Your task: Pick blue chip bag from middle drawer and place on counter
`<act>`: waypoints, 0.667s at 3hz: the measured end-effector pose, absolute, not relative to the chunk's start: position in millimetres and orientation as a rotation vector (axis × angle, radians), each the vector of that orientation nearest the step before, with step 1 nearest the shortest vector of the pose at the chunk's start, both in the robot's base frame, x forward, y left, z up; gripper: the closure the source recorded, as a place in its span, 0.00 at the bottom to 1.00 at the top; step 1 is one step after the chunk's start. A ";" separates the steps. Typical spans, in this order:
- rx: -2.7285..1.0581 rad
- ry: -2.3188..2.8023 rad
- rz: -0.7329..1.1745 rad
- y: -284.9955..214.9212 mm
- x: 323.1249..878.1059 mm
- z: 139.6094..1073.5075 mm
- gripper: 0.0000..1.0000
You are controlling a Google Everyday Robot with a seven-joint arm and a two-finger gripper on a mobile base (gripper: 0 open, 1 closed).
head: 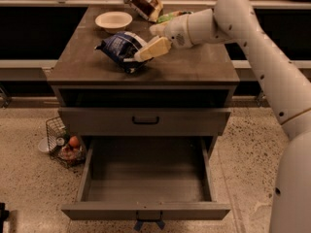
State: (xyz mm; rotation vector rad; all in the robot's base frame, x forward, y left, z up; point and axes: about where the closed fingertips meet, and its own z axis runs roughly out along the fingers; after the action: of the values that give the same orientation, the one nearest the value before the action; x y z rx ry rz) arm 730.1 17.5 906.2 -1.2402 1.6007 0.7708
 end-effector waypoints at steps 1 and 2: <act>-1.173 1.586 0.705 -10.9 711.3 934.5 0.00; -1.085 1.643 0.628 -57.3 685.6 949.4 0.00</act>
Offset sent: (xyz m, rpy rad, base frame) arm -0.0820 -0.1451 0.0621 -0.0131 -0.0366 -0.3328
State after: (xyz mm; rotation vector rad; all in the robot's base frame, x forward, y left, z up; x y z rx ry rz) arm 685.6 -57.3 949.4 -1.0848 1.6426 0.6281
